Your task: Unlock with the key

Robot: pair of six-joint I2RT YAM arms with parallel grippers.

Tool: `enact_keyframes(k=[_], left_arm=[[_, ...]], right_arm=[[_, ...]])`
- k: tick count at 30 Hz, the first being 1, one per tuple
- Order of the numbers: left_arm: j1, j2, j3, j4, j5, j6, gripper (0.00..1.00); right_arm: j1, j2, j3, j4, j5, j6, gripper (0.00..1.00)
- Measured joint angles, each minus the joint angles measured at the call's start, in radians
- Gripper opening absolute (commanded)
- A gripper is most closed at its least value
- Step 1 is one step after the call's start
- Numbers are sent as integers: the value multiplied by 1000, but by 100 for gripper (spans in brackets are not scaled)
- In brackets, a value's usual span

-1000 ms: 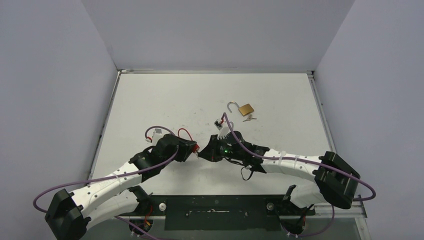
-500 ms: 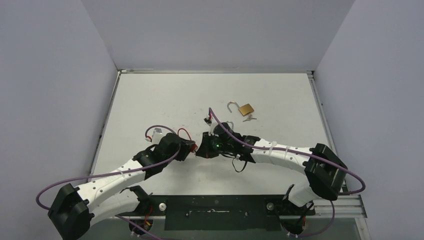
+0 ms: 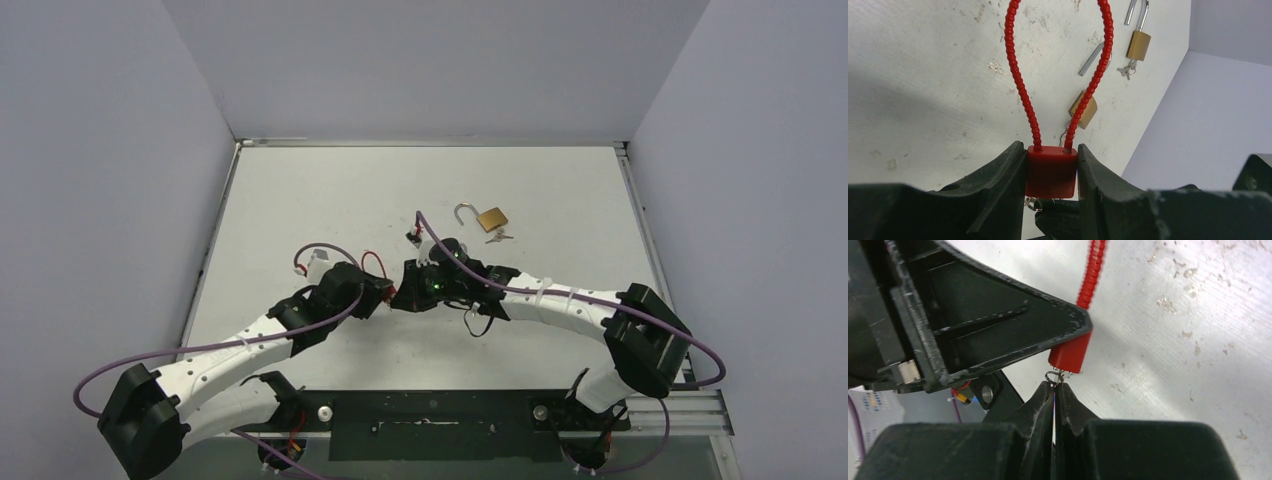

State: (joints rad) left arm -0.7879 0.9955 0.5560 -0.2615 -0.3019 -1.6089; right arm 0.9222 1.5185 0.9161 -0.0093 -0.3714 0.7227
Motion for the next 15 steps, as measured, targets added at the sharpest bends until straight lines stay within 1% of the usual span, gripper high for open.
enact_keyframes(k=[4,5,6,10,12,15], left_arm=[[0,-8,-4,-16,3,1,0],[0,-15,-6,-16,6,-2,0],[0,-20,-8,-14,7,-3,0],[-5,-60,-20,8,21,-13,0],[-20,-85,-24,27,40,-16,0],[-34,-114,-24,48,55,-15,0]], right_arm=[[31,-15,-23,45,51,-57,0],[35,-23,-30,51,61,-58,3],[37,-30,-36,56,69,-58,7],[42,-86,-90,111,96,-47,30],[41,-136,-134,148,114,-37,43],[40,-243,-229,224,143,-29,57]])
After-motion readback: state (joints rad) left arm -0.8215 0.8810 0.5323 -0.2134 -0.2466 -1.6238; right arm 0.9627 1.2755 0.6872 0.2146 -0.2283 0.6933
